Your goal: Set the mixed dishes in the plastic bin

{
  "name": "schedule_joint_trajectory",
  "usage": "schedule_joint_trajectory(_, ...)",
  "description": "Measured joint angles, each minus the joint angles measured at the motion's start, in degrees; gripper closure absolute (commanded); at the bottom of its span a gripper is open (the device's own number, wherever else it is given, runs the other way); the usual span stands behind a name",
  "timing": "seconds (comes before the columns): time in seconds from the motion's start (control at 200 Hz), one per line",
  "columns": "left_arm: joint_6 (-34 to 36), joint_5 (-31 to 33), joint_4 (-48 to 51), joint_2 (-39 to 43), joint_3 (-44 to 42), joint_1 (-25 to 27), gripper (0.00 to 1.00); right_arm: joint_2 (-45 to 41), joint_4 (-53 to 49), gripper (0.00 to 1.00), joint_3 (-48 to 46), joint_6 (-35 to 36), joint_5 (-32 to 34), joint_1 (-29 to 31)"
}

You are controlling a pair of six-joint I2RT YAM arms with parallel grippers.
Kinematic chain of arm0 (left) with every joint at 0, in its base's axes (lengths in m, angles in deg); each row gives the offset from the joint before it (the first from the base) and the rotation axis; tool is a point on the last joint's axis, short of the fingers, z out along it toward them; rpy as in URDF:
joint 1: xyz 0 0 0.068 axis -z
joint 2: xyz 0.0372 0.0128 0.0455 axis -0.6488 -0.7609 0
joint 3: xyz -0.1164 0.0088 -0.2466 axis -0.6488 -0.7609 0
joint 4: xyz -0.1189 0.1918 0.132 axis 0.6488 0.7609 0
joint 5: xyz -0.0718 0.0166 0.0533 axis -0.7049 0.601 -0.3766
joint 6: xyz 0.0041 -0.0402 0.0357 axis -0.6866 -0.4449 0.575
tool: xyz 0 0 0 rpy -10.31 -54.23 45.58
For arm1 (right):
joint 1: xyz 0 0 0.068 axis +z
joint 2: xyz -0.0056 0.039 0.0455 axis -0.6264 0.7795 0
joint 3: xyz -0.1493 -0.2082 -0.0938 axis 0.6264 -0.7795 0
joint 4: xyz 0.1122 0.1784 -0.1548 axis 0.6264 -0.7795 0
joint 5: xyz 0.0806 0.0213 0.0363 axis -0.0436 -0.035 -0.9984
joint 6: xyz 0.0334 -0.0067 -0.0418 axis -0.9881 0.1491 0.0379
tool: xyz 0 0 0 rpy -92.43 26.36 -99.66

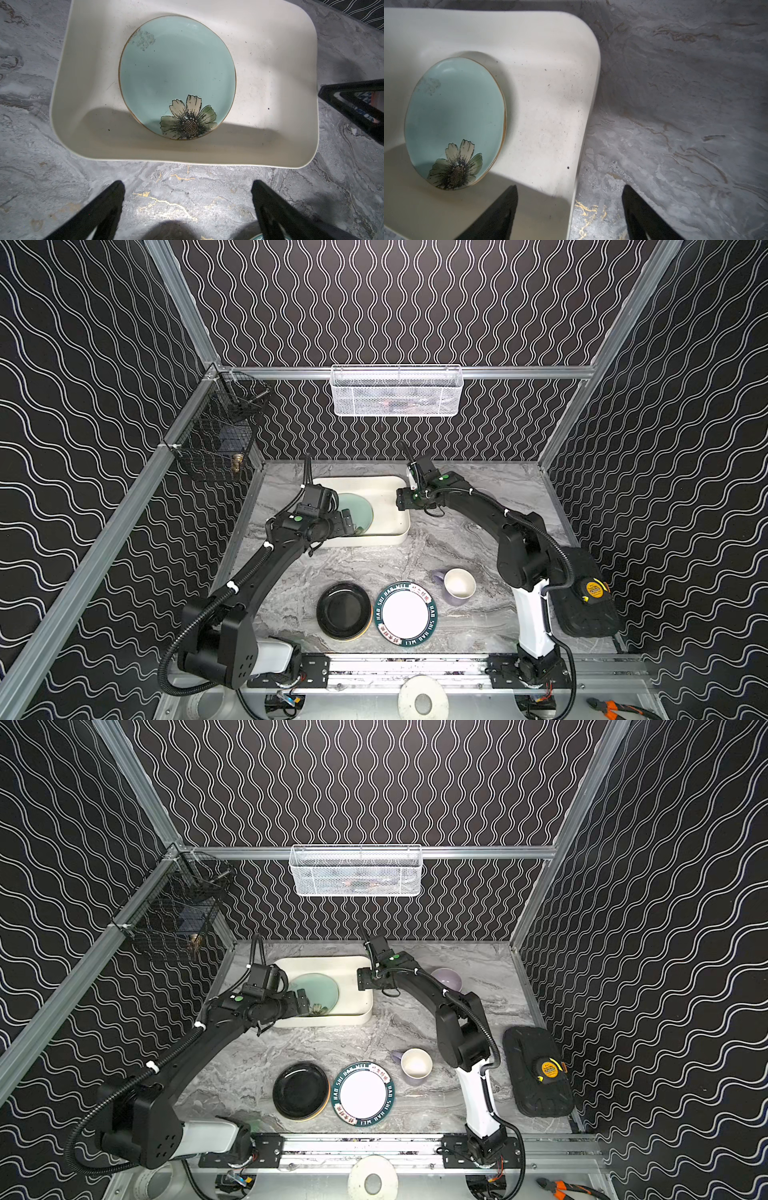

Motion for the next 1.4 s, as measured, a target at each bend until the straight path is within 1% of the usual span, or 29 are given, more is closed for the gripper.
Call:
schedule_joint_trajectory(0.17, 0.9, -0.1, -0.2, 0.0, -0.3, 0.0, 0.01, 2.0, -0.3, 0.26, 0.0, 0.0, 0.0, 0.0)
schedule_joint_trajectory(0.235, 0.9, -0.4, -0.3, -0.1, -0.3, 0.0, 0.01, 2.6, -0.5, 0.30, 0.0, 0.0, 0.0, -0.1)
schedule_joint_trajectory(0.32, 0.9, -0.9, -0.3, -0.3, -0.3, 0.0, 0.01, 3.3, -1.0, 0.40, 0.0, 0.0, 0.2, 0.0)
schedule_joint_trajectory(0.415, 0.9, -1.3, -0.6, -0.4, -0.3, 0.0, 0.01, 3.6, -1.4, 0.46, -0.5, 0.0, 1.2, -0.1)
schedule_joint_trajectory(0.611, 0.9, -2.5, -0.9, -0.8, -0.7, 0.0, 0.01, 1.1, -0.4, 0.53, -6.3, -0.2, 2.2, -1.2)
schedule_joint_trajectory(0.816, 0.9, -2.8, -1.5, -1.6, -0.8, 1.1, 0.01, -2.9, 0.5, 0.53, -12.3, -0.2, 3.8, -3.7)
schedule_joint_trajectory(1.086, 0.6, -2.1, -1.5, -2.8, -0.5, 4.6, 0.01, -8.2, 1.0, 0.53, -18.4, 0.0, 4.5, -6.2)
schedule_joint_trajectory(1.166, 0.2, -1.5, -1.5, -3.1, -0.1, 6.3, 0.01, -9.6, 1.0, 0.51, -19.4, 0.3, 4.6, -6.5)
schedule_joint_trajectory(1.281, -0.4, -0.2, -1.5, -3.2, 0.5, 9.1, 0.01, -12.5, 0.9, 0.46, -20.3, 1.0, 4.5, -6.5)
schedule_joint_trajectory(1.401, -0.7, 0.7, -1.4, -2.9, 0.7, 12.6, 0.01, -18.6, 0.8, 0.42, -21.5, 1.1, 4.3, -6.4)
